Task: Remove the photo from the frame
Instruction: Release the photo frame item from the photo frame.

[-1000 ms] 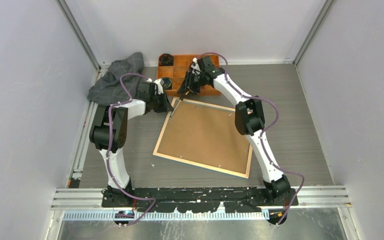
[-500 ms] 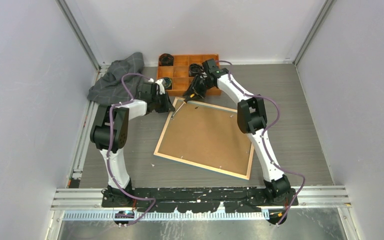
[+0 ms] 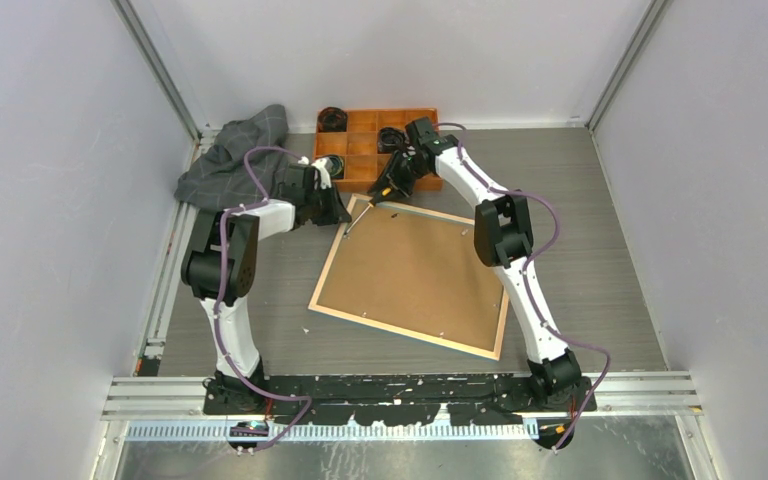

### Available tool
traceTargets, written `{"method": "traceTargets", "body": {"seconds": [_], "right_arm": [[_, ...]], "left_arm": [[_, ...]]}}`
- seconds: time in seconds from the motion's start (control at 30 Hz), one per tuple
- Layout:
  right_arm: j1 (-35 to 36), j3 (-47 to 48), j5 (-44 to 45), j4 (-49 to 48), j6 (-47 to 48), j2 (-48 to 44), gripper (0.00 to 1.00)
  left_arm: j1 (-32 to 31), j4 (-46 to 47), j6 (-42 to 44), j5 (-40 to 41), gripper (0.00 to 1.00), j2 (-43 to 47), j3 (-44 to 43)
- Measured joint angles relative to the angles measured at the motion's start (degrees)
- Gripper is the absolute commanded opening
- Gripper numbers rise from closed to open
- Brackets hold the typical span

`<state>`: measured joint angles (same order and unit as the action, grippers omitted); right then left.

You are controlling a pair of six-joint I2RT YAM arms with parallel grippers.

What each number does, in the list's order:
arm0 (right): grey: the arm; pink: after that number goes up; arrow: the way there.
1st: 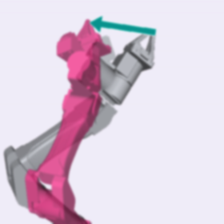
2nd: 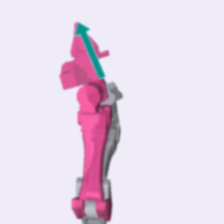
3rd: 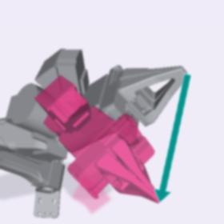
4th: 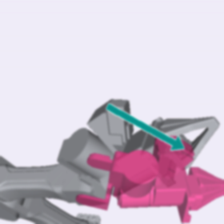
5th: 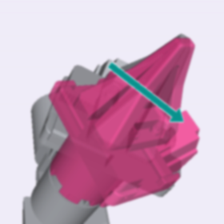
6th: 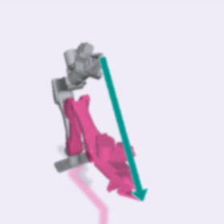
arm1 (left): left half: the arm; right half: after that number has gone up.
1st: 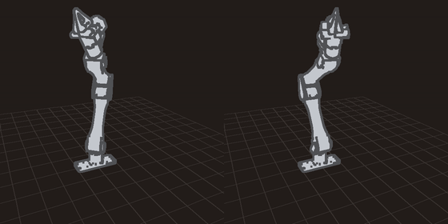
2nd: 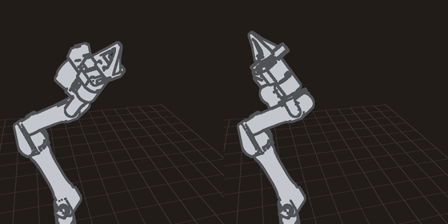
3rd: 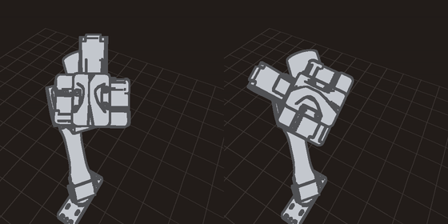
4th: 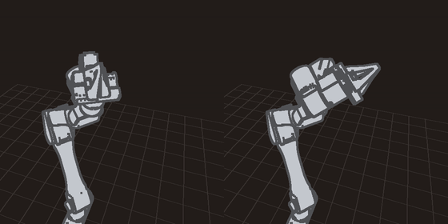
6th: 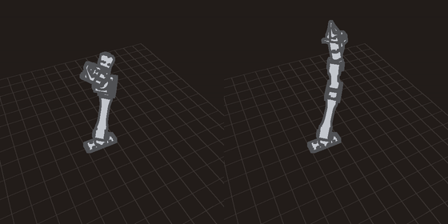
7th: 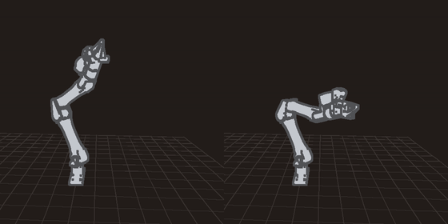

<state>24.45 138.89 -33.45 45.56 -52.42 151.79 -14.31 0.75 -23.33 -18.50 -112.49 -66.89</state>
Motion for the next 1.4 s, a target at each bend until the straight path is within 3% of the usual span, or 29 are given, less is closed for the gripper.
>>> {"method": "traceTargets", "body": {"seconds": [0.5, 0.83, 1.4], "right_arm": [[0.17, 0.28, 1.40, 2.12, 7.04, -1.75, 0.01], [-2.19, -0.59, -3.76, 2.69, 2.62, -1.42, 0.01], [-2.45, 0.63, -2.89, 3.52, 2.56, 0.00, 0.01]], "left_arm": [[-0.57, 1.18, -0.04, -0.09, 0.00, -0.33, 0.00], [-0.81, 2.67, -0.04, -0.35, 0.00, -0.74, 0.02], [-0.81, 2.95, -0.04, -0.50, 0.00, -0.79, 0.09]]}}
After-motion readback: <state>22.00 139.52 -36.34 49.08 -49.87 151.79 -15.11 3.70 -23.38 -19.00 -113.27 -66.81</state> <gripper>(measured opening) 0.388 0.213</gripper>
